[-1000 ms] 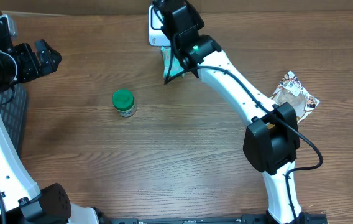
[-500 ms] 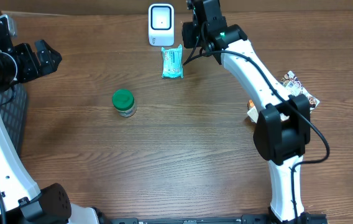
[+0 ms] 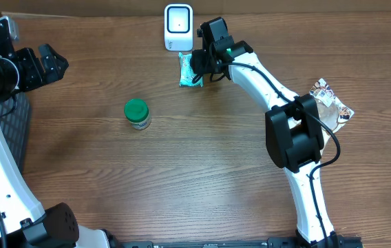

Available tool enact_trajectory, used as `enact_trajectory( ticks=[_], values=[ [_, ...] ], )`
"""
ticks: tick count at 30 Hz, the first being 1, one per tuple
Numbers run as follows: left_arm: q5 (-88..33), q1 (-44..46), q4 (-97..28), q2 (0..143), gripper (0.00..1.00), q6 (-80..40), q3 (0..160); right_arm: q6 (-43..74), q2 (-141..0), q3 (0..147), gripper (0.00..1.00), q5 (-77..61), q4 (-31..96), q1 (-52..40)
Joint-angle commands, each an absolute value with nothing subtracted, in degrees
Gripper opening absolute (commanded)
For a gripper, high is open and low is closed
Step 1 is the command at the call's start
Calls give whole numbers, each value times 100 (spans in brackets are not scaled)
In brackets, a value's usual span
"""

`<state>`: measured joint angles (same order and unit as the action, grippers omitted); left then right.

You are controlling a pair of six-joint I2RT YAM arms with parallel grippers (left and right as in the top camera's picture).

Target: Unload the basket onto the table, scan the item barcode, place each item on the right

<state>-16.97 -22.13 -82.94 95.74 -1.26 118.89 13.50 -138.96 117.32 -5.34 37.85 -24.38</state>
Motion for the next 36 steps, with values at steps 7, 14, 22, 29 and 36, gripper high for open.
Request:
enact_trajectory(
  ticks=[7, 14, 22, 29, 36],
  values=[
    [-1743, -2193, -8287, 9535, 100, -16, 11972, 1393, -14143, 11469, 44, -508, 4091, -2563],
    [-1741, -2196, -8287, 9535, 100, -16, 11972, 1393, -14160, 10923, 18, -504, 3868, -2635],
    [-1741, -2196, -8287, 9535, 100, -19, 11972, 1372, -14145, 10888, 4, -561, 4412, -2635],
    [-1741, -2193, -8287, 9535, 100, -16, 11972, 615, -14064, 11216, 4, -799, 5798, -2633],
    [-1743, -2196, -8287, 9535, 100, -16, 11972, -578, -13629, 11577, 7, -1385, 7168, -2679]
  ],
)
